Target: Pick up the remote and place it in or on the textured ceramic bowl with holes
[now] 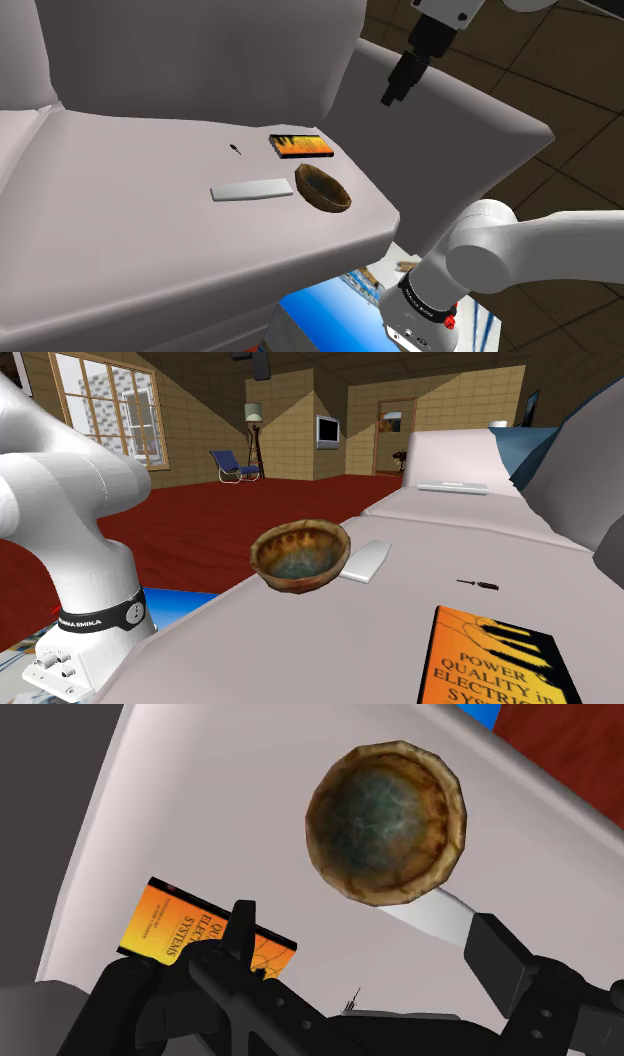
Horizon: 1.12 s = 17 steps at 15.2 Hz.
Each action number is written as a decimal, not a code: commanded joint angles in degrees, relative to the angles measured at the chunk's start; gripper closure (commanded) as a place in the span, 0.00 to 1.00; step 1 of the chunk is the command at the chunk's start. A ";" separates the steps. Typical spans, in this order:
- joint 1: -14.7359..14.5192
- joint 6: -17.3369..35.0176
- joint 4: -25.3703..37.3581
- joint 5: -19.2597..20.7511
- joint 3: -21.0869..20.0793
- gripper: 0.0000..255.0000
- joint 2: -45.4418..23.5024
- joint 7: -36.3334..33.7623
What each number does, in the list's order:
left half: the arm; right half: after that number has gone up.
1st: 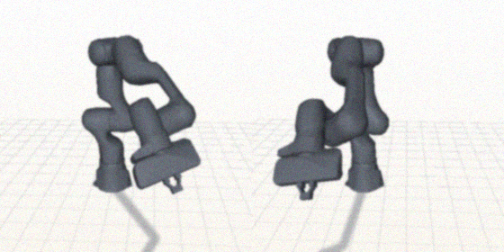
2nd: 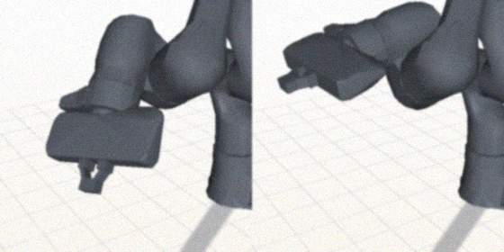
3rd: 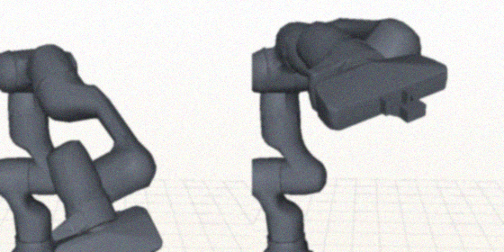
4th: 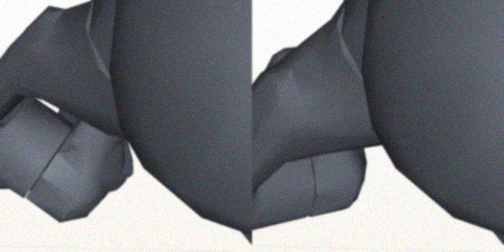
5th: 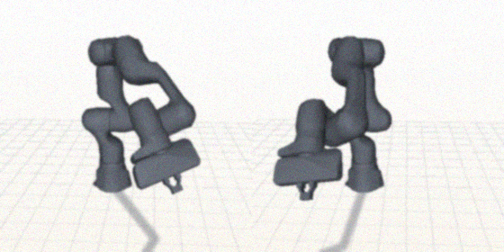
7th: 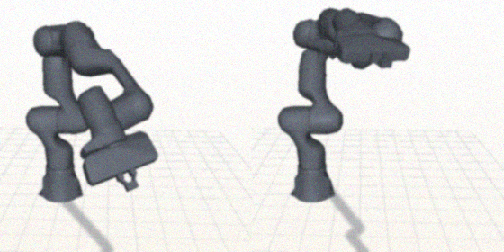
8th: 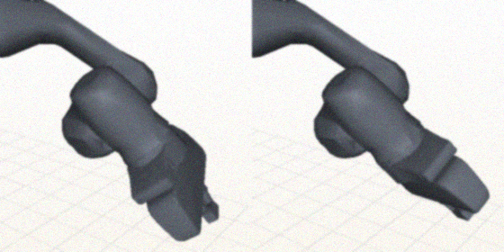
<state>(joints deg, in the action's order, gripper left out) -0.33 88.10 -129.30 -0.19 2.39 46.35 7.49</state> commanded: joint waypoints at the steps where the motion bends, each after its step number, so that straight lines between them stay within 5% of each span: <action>1: 0.00 0.00 0.00 0.00 0.00 0.00 0.00 0.00; 17: -11.66 24.41 -4.02 -0.12 -0.18 0.00 -23.48 23.29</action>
<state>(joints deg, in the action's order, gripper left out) -11.41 111.09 -133.36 -0.37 2.15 24.46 28.97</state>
